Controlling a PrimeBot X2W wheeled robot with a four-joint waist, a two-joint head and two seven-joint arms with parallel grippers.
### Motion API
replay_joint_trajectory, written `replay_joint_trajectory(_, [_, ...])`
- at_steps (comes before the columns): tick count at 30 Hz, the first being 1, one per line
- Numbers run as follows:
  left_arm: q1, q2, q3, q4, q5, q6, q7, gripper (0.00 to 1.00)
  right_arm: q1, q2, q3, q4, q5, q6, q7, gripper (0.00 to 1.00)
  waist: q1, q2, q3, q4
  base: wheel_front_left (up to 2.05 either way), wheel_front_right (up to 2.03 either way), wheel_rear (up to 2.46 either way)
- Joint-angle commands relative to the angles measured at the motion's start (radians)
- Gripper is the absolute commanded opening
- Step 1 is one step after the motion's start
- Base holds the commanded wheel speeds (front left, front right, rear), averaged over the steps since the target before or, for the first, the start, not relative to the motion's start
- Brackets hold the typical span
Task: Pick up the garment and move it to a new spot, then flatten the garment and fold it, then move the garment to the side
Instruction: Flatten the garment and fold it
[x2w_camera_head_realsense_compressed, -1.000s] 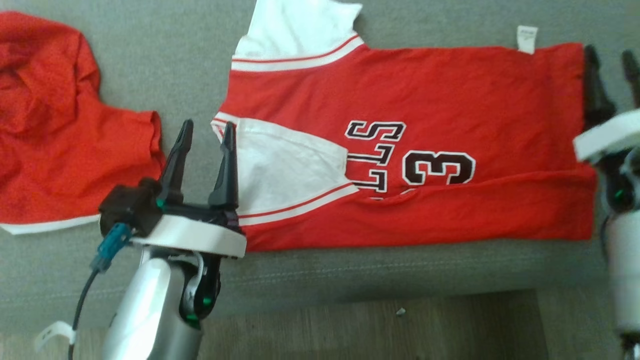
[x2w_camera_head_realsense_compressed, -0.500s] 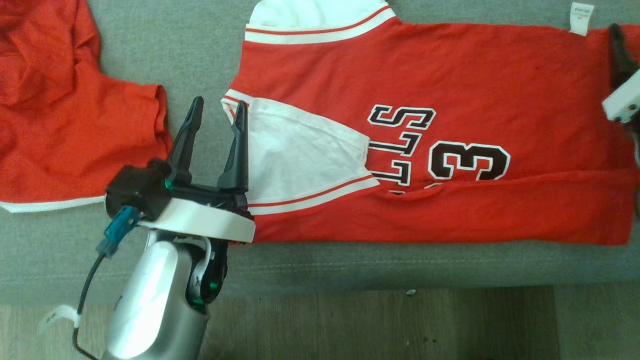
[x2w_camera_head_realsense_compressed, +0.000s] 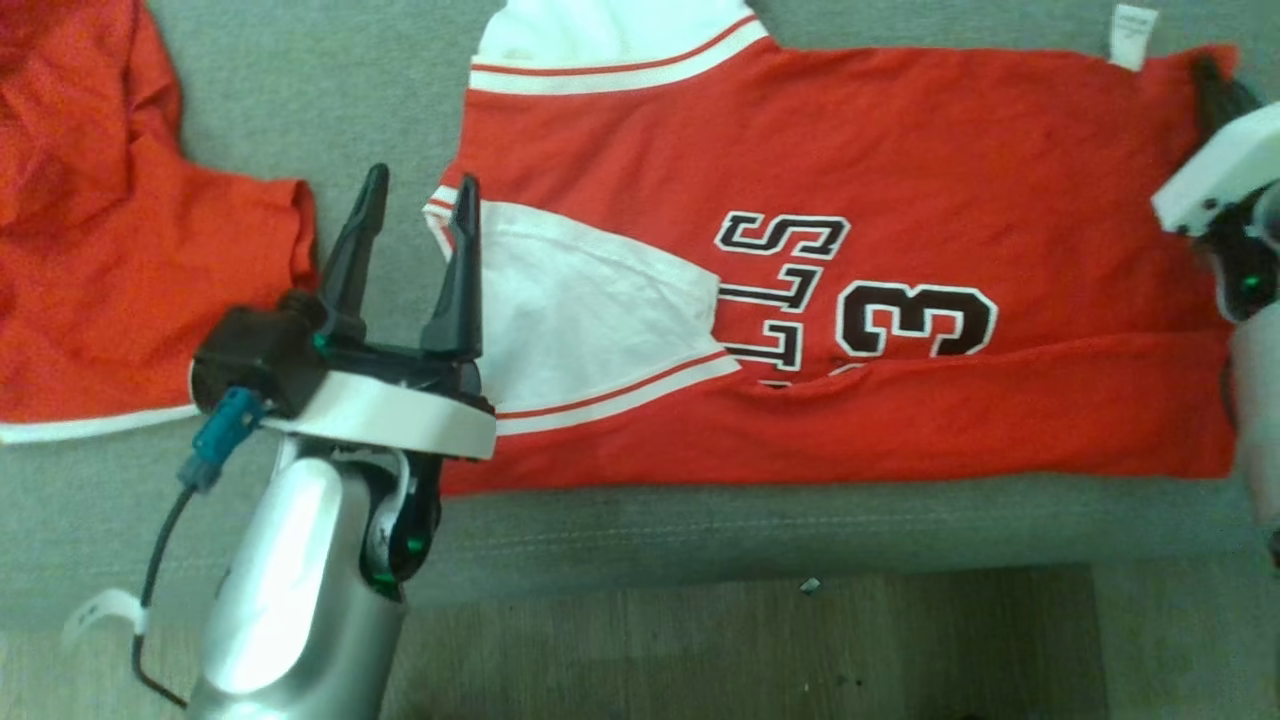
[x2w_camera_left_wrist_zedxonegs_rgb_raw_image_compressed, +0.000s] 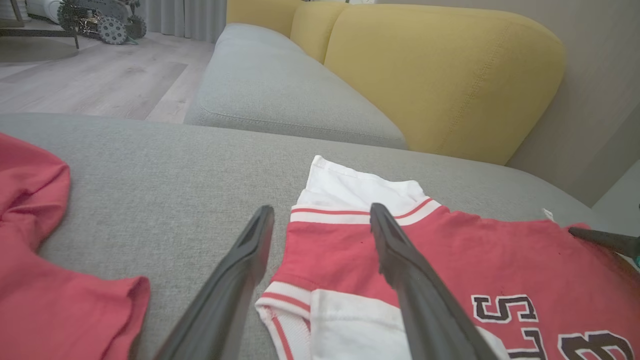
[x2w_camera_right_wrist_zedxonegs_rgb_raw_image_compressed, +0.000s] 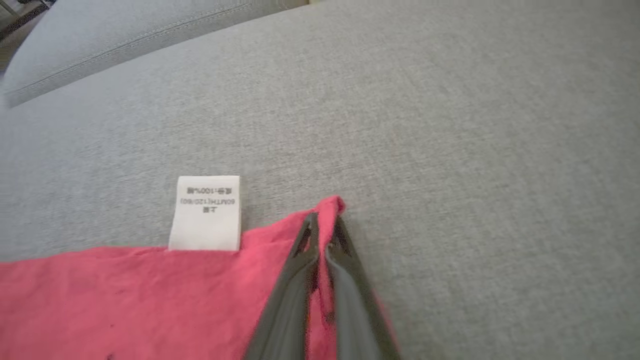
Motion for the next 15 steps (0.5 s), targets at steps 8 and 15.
replay_joint_trajectory(8, [-0.211, 0.077, 0.073, 0.107, 0.007, -0.033, 0.083, 1.00, 0.001, 0.043, 0.141, -0.105, 0.011, 0.003, -0.187, 0.00, 0.0000, 0.0000, -0.011, -0.117, 0.00, 0.00, 0.00])
replay_joint_trajectory(15, [-0.430, 0.166, 0.071, 0.235, -0.009, -0.082, 0.262, 1.00, -0.018, 0.111, 0.210, -0.148, 0.028, 0.003, -0.260, 0.00, 0.0000, 0.0000, 0.024, -0.220, 0.00, 0.00, 0.00])
